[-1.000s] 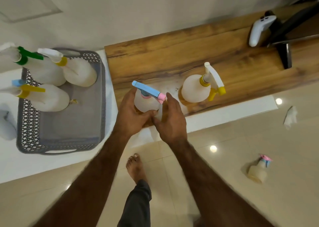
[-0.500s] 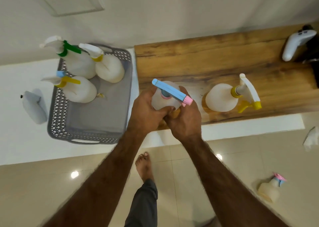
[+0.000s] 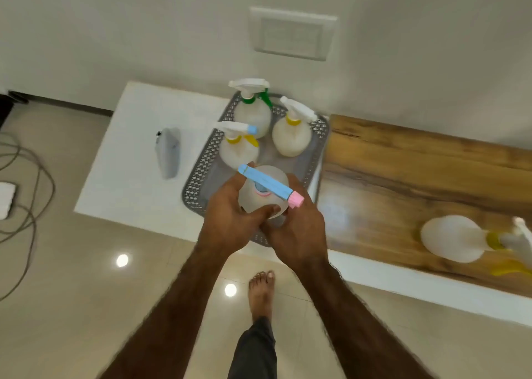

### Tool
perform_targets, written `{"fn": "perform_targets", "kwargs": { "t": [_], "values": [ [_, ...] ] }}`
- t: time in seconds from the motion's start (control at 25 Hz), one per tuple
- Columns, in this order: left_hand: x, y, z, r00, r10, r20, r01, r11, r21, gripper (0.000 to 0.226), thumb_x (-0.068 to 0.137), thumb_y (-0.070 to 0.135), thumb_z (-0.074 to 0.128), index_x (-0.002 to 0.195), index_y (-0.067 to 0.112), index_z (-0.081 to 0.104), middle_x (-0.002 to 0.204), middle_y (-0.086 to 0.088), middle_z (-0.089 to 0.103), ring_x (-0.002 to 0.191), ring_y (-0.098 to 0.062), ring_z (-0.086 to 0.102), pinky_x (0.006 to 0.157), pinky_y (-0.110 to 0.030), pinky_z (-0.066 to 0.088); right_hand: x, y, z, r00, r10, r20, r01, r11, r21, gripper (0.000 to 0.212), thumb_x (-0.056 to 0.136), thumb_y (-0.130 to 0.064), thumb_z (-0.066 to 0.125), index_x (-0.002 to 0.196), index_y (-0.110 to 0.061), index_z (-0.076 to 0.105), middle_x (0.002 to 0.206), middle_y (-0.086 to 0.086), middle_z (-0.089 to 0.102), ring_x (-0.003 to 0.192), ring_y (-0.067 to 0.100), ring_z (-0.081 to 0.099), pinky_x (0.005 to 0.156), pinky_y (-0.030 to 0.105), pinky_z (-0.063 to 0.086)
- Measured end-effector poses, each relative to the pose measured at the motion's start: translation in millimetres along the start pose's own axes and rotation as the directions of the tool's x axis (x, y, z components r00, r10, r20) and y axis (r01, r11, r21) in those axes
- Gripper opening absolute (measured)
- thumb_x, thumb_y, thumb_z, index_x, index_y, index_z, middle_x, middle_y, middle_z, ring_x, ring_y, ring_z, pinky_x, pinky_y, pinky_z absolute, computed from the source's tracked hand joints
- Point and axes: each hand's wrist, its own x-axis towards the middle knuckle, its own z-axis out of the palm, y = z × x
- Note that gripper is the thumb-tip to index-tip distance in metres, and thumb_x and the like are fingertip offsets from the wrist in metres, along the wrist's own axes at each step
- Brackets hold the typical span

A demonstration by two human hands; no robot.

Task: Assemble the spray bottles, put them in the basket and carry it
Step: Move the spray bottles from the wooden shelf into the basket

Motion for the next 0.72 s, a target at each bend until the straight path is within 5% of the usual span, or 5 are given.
{"fn": "perform_targets", "kwargs": {
  "t": [0.08,0.24,0.44,0.56,0.72],
  "values": [
    [6.5,-22.8,-21.8,0.999,-0.051,-0.014,0.051,0.998,0.02,0.074,0.072,0.029,0.094,0.131,0.044,0.052,0.109,0.032,0.064,0.096,0.028,0.059,0.072,0.004,0.045,6.8,-10.9,28.2,0.998,-0.004,0.059,0.005,1.0,-0.012,0.069,0.077,-0.042,0.076,0.138,-0.032,0.045,0.127,-0.013,0.064,0.112,0.013,0.065,0.093,0.036,0.059],
    [30.0,-59.6,-49.3,0.993,-0.115,0.002,0.114,0.989,0.089,0.063,0.074,0.028,0.093,0.126,0.036,0.058,0.103,0.029,0.062,0.09,0.019,0.062,0.072,0.003,0.044,23.4,-14.2,77.7,0.987,0.053,0.151,-0.045,0.997,-0.058,0.063,0.075,-0.038,0.076,0.13,-0.031,0.047,0.119,-0.012,0.064,0.106,0.017,0.066,0.086,0.036,0.058],
    [64.3,-83.3,-51.7,0.995,-0.072,0.076,0.057,0.982,0.18,0.048,0.08,0.018,0.087,0.118,0.036,0.063,0.104,0.019,0.063,0.101,-0.01,0.064,0.088,-0.013,0.048,49.8,-6.6,111.1,0.981,0.106,0.163,-0.089,0.99,-0.109,0.068,0.077,-0.037,0.077,0.137,-0.027,0.046,0.127,-0.004,0.064,0.113,0.021,0.065,0.093,0.033,0.054],
    [75.4,-90.8,-47.0,0.991,-0.114,0.071,0.096,0.972,0.216,0.052,0.083,0.021,0.085,0.129,0.013,0.062,0.113,0.0,0.067,0.11,-0.026,0.068,0.097,-0.035,0.054,56.8,-3.8,118.3,0.981,0.118,0.157,-0.106,0.991,-0.081,0.064,0.077,-0.032,0.077,0.135,-0.025,0.048,0.125,-0.001,0.064,0.112,0.024,0.066,0.094,0.037,0.055],
    [74.6,-90.0,-44.8,0.985,-0.16,0.065,0.143,0.967,0.21,0.054,0.085,0.015,0.083,0.132,0.006,0.057,0.12,-0.012,0.067,0.116,-0.032,0.066,0.101,-0.043,0.055,57.6,-2.9,116.3,0.975,0.117,0.189,-0.107,0.992,-0.063,0.072,0.078,-0.027,0.078,0.142,-0.023,0.045,0.133,0.002,0.06,0.119,0.026,0.063,0.098,0.041,0.054]
  ]
}}
